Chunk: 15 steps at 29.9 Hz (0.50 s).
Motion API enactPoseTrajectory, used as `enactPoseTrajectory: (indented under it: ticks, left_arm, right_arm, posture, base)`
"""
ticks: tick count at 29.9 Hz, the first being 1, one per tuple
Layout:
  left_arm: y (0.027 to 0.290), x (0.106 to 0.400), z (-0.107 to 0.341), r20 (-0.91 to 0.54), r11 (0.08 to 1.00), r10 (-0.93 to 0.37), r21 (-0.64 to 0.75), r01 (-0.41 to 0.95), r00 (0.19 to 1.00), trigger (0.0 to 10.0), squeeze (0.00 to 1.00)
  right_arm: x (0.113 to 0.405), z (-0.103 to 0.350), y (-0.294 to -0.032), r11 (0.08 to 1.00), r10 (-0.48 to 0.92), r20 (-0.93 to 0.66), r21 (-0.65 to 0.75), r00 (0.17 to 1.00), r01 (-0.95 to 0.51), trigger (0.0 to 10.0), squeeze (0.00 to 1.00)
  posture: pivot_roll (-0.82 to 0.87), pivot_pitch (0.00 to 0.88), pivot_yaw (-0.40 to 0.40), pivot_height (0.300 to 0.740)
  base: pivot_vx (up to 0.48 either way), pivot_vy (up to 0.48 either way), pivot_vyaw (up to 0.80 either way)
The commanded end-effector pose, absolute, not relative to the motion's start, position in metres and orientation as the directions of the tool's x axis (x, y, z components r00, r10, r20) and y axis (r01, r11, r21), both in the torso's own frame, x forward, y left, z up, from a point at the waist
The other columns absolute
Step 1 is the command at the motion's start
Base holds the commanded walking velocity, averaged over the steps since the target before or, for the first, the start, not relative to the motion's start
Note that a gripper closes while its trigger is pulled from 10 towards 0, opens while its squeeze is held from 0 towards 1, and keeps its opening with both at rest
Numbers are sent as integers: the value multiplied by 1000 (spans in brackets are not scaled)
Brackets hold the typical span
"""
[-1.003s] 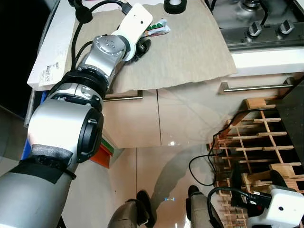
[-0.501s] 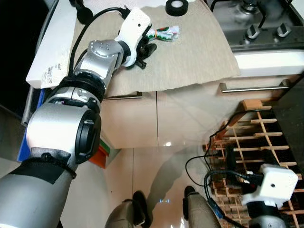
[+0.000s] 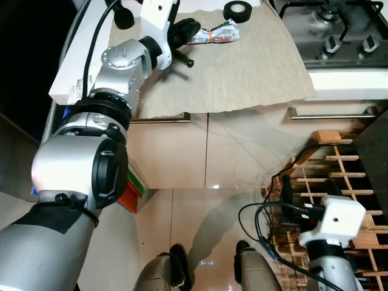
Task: Restocking fridge
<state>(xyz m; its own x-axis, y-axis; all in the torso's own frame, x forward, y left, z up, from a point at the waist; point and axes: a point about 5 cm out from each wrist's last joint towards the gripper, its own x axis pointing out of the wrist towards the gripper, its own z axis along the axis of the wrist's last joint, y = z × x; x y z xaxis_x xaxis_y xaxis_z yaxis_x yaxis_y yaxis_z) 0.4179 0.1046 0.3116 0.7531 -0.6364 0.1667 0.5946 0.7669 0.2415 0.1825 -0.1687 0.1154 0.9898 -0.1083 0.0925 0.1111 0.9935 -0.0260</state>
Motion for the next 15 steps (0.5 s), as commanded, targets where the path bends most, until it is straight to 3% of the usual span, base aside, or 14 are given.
enactPoseTrajectory:
  ticks: [1, 2, 3, 7, 9, 15]
  left_arm:
    - [106, 418, 306, 152, 764, -634, 270, 586, 758, 0, 0]
    - [107, 418, 304, 157, 777, -616, 280, 564, 772, 9333, 0]
    - [108, 418, 305, 173, 789, -605, 258, 557, 777, 10000, 0]
    - [108, 418, 304, 207, 800, -597, 218, 558, 775, 10000, 0]
    - [109, 418, 305, 237, 817, -576, 196, 542, 782, 10000, 1000]
    - [116, 417, 301, 340, 891, -453, 139, 432, 824, 10000, 1000]
  right_arm:
    - [182, 110, -171, 993, -116, 73, -26, 991, 118, 10000, 0]
    - [188, 110, -171, 992, -117, 85, -26, 990, 120, 10000, 0]
    - [191, 110, -171, 992, -117, 89, -26, 989, 120, 10000, 0]
    - [197, 111, -169, 993, -109, 99, -27, 989, 112, 10000, 0]
    - [200, 111, -168, 994, -99, 104, -25, 990, 102, 10000, 0]
    - [217, 122, -173, 985, -154, 172, -50, 973, 164, 10000, 0]
  posture:
    - [-239, 151, 81, 740]
    - [-229, 144, 84, 740]
    - [-224, 139, 84, 740]
    - [-210, 130, 81, 740]
    - [-198, 124, 78, 740]
    - [-168, 100, 75, 740]
  base:
    - [0, 0, 0]
    - [0, 0, 0]
    - [0, 0, 0]
    - [0, 0, 0]
    - [0, 0, 0]
    - [0, 0, 0]
